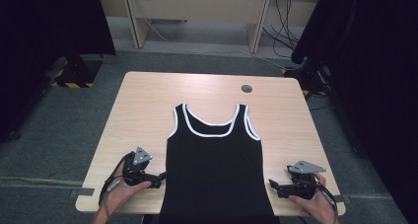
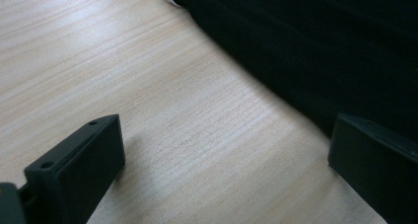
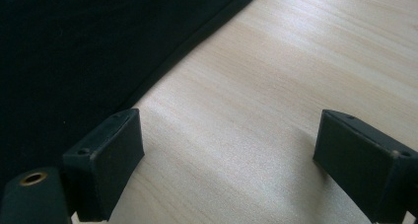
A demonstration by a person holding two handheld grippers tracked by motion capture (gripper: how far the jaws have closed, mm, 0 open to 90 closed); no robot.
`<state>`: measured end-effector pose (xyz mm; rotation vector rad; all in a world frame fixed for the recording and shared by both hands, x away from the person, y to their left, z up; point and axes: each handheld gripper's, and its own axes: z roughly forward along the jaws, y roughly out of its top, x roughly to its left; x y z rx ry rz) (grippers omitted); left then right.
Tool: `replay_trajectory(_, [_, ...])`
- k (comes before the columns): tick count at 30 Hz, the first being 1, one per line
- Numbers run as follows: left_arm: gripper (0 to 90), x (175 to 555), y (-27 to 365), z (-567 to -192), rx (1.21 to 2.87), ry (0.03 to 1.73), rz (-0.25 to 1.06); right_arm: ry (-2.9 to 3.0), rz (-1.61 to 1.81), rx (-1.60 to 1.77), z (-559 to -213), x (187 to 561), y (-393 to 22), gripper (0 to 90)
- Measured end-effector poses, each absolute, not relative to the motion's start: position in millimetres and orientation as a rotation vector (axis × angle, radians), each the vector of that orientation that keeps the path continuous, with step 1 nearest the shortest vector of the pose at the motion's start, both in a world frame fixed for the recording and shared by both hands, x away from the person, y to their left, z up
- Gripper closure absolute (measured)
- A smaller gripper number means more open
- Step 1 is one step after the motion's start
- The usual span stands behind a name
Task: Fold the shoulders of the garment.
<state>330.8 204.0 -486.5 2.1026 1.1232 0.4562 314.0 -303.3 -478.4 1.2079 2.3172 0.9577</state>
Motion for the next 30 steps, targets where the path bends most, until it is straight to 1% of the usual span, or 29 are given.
replay_trajectory(5, [0.0, 331.3, 203.6, -486.4, 2.098, 1.130, 0.458, 2.316, 0.957, 1.209, -478.4, 313.9, -303.2, 11.8])
replay_trajectory(8, [0.0, 332.3, 204.0, -485.6, 2.053, 1.141, 0.406, 2.317, 0.957, 1.205, -478.4, 314.2, -303.3, 11.8])
replay_trajectory(10, [0.0, 333.4, 202.7, -485.4, 2.050, 1.136, 0.401, 2.317, 0.957, 1.205, -478.4, 314.2, -303.3, 11.8])
replay_trajectory(16, [1.0, 340.2, 200.4, -481.3, 2.041, 1.139, 0.428, 2.315, 0.958, 1.212, -478.6, 314.7, -301.9, 11.5])
replay_trajectory(30, [1.4, 359.1, 202.3, -469.8, 2.000, 1.159, 0.433, 2.316, 0.958, 1.215, -478.6, 316.2, -299.8, 11.3])
